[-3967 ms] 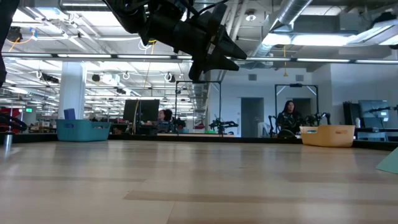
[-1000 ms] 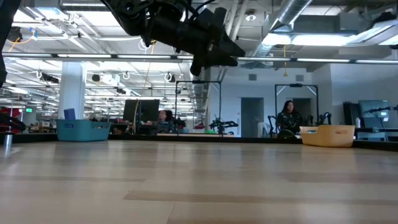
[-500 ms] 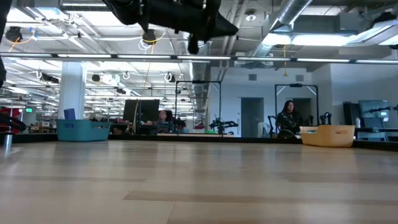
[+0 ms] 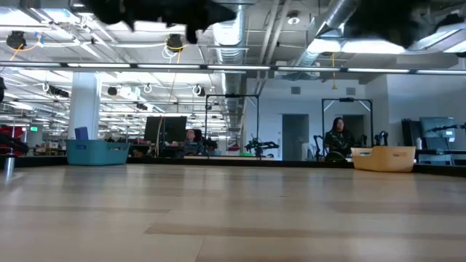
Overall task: Sort & place blocks by color
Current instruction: Return to Home Position
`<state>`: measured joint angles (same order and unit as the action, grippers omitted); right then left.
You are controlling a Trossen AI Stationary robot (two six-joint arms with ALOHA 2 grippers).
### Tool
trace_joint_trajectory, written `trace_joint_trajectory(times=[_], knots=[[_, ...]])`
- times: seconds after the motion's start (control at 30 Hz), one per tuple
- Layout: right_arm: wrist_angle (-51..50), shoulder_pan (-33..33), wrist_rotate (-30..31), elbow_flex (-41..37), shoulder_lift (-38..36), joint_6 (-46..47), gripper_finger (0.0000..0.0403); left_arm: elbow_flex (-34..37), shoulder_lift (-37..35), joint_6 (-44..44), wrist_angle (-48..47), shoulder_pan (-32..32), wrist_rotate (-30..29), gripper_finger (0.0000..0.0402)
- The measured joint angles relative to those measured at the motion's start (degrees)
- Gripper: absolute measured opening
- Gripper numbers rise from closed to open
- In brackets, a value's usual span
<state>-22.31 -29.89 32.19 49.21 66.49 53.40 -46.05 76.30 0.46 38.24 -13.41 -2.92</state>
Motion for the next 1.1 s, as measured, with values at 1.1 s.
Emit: trace_joint_trajectory(times=[1.1], knots=[[37.74, 35.8, -34.28, -22.17, -26.8, -48.97, 0.0004, 36.05, -38.44, -2.99, -6.27, -8.01, 1.99, 0.0]])
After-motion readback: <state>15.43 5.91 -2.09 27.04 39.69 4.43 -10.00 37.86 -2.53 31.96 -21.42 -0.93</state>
